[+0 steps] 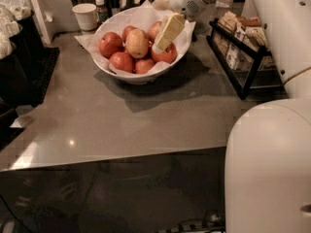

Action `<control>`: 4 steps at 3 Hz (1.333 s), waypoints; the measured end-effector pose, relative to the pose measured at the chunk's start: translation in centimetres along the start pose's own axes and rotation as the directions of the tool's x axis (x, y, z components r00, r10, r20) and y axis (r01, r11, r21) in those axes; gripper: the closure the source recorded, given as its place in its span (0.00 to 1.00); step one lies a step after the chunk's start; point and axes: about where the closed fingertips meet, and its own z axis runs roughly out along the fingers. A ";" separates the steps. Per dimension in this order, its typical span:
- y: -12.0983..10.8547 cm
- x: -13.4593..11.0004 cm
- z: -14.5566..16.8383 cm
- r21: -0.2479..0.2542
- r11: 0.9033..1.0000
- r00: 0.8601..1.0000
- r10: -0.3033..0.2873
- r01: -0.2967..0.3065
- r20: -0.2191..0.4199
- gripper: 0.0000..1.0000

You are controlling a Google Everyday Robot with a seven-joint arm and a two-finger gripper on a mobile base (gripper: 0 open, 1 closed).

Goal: Pick apple from white bowl

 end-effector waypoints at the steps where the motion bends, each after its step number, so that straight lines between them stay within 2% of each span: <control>1: 0.0 -0.4 3.7 -0.073 0.997 0.999 0.008 -0.005 0.052 0.05; 2: 0.0 -0.5 6.6 -0.126 0.992 0.996 0.027 -0.016 0.087 0.04; 3: -0.3 -0.8 8.2 -0.133 0.991 0.994 0.049 -0.035 0.099 0.10; 4: -0.8 -0.6 8.8 -0.110 0.992 0.993 0.072 -0.062 0.093 0.29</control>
Offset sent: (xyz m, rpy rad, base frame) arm 0.0238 0.0665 -0.0547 0.0973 0.1589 0.1374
